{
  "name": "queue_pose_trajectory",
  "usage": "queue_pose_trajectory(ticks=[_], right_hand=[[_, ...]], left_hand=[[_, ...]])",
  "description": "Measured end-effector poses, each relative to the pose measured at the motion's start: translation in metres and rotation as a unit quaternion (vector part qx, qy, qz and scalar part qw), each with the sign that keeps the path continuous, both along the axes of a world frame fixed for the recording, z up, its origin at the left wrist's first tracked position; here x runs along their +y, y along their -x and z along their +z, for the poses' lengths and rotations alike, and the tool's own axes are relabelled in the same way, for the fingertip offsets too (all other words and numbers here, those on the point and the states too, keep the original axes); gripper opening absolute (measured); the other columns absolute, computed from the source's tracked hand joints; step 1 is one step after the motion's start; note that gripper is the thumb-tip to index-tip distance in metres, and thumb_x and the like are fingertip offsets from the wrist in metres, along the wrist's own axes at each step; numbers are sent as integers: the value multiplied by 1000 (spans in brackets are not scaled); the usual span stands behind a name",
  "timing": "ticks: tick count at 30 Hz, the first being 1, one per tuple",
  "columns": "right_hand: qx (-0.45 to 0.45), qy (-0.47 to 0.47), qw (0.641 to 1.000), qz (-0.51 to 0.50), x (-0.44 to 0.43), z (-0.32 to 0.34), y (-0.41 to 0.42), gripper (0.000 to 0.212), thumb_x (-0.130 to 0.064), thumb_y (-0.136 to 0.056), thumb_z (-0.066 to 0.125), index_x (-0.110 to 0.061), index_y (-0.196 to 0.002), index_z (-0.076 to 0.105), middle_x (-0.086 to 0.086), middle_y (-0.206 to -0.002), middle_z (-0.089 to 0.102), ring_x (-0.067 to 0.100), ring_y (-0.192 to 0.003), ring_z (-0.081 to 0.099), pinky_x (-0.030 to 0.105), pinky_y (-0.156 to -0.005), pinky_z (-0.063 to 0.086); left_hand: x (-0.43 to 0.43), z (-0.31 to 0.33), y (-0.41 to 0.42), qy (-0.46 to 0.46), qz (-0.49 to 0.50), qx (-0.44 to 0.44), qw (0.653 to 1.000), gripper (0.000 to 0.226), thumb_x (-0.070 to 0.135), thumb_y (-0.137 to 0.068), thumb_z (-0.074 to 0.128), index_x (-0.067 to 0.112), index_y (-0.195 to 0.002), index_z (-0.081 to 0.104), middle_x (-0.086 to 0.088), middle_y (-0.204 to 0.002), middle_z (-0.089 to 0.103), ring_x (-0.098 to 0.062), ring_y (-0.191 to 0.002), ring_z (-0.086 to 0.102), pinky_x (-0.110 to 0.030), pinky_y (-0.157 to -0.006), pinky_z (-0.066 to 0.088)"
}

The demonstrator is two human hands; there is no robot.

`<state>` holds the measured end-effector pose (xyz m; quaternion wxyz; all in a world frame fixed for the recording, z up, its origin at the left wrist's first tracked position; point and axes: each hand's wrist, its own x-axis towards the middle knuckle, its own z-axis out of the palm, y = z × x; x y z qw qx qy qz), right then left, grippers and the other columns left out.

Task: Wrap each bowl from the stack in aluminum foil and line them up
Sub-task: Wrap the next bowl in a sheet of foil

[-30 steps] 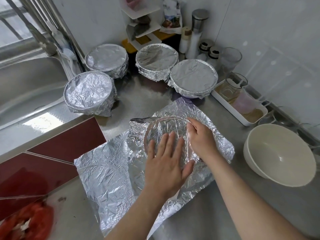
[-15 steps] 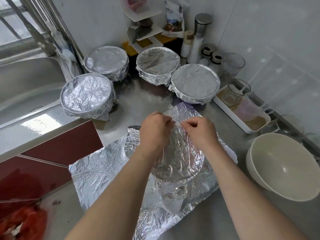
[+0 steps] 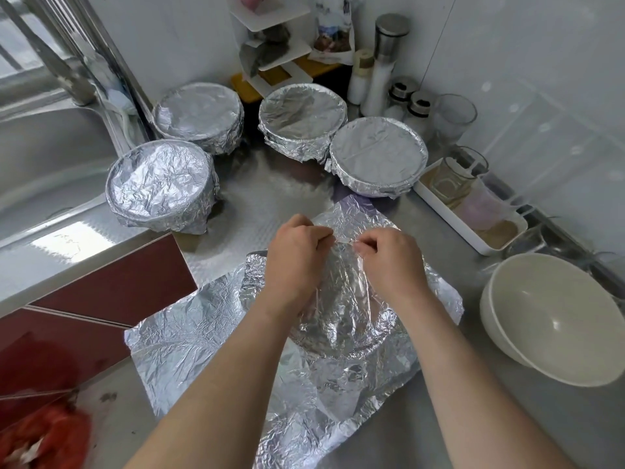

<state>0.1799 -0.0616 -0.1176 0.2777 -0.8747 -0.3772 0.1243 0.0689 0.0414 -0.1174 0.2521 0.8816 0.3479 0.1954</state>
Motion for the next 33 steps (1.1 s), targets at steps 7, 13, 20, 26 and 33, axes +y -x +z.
queue_pose_trajectory(ticks=[7,13,20,26,33], right_hand=[[-34,4,997,70,15,20,-10,11,-17,-90,66,-9,-88,74,8,-85,71,26,-80,62,34,-71,49],[12,28,981,192,40,34,-9,11,-20,-86,72,-12,-90,77,8,-84,73,22,-82,65,35,-77,50],[59,37,970,232,47,21,10,11,-17,-82,75,-15,-93,77,1,-90,73,14,-81,65,31,-82,53],[162,29,974,153,26,26,-1,29,-25,-89,69,-21,-118,69,-5,-121,66,8,-105,62,21,-91,48],[191,60,979,40,-40,25,-14,40,-34,-96,57,-29,-136,55,-13,-126,59,9,-102,58,25,-92,42]], left_hand=[[-1,20,8,-1,33,2,999,14,18,-90,67,11,-86,78,-6,-85,59,-25,-71,58,-34,-63,44],[-14,28,38,29,121,14,992,20,24,-94,62,12,-87,76,-1,-83,55,-22,-72,52,-35,-64,37],[-31,13,59,101,197,41,974,21,26,-97,57,16,-108,72,2,-96,47,-17,-76,45,-27,-68,26],[-33,13,60,87,191,55,976,25,23,-96,55,18,-115,70,-1,-107,54,-21,-96,52,-28,-74,35],[-28,17,25,20,63,48,997,24,26,-99,52,17,-107,72,0,-108,69,-26,-97,61,-35,-70,50]])
